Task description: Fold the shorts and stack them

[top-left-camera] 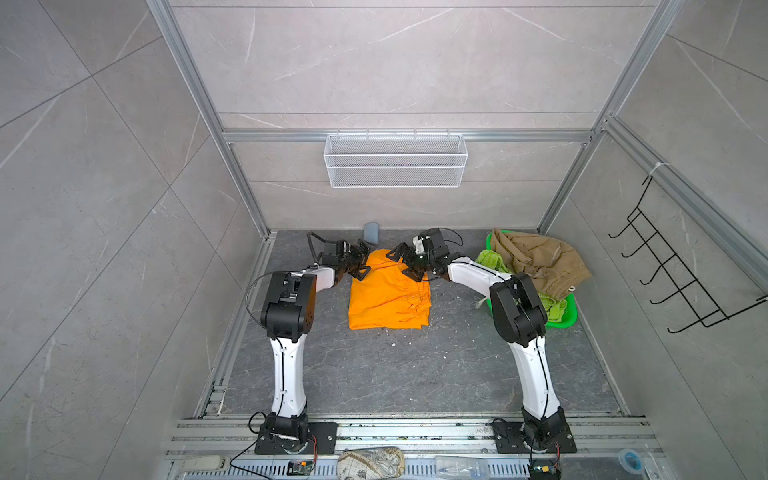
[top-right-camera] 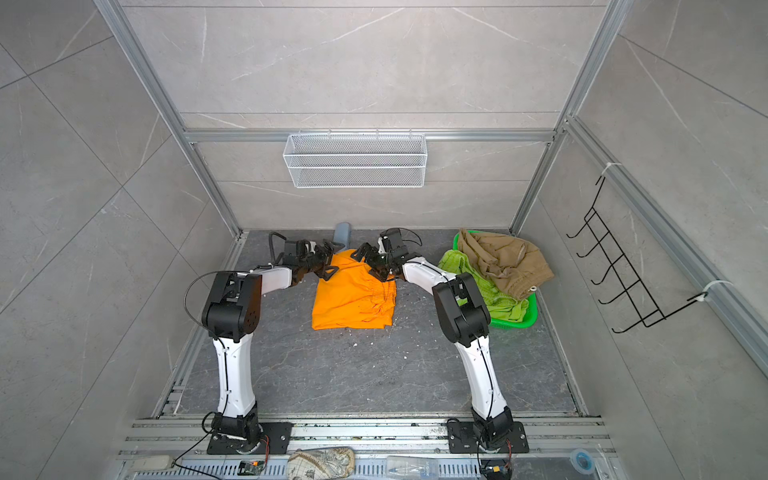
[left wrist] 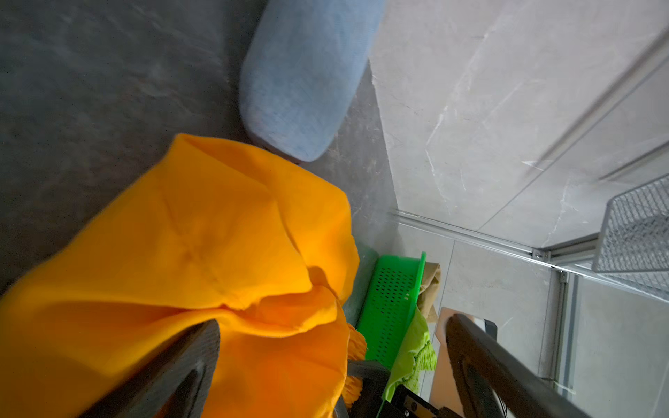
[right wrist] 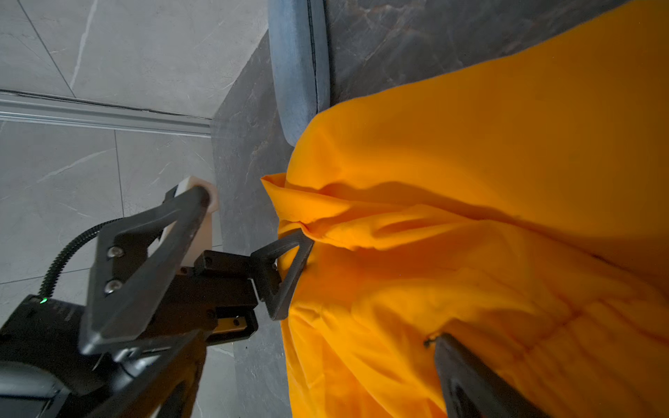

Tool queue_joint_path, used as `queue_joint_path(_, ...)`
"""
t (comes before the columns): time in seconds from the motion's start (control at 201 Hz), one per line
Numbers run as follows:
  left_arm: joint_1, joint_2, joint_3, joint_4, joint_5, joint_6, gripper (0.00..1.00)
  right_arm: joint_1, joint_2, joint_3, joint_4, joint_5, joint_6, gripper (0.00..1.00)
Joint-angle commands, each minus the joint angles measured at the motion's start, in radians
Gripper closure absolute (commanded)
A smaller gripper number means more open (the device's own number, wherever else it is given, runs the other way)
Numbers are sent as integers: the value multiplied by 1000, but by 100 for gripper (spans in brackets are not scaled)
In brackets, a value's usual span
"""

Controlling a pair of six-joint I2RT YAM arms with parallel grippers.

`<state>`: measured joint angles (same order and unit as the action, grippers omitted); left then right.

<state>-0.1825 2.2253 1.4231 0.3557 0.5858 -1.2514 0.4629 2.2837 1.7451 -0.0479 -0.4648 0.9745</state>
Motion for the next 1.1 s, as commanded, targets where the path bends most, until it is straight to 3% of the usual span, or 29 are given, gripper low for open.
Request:
queue_joint_path(0.0,28,27,44,92,-11,-22,0,-19,30,-14,13,-21,-37,1)
queue_joint_path(0.179,101,39,-28,136,-52,-56,0,-66,36,-63,-38,-21,-126,1)
queue_joint_path(0.379,117,19,-50,138,-13,0,0,-78,10,-79,-143,34,-241,1)
queue_joint_path(0.498,109,-62,-55,149,29,65,0,-75,-72,-79,-196,73,-294,1)
queue_joint_path(0.757,76,-343,-157,-46,76,257,0,-37,-328,-244,-182,72,-306,1)
queue_joint_path(0.916,75,-405,-230,-165,113,375,0,61,-415,-375,-135,73,-282,1)
queue_joint_path(1.096,74,-379,-232,-323,109,481,0,135,-387,-496,-49,80,-242,1)
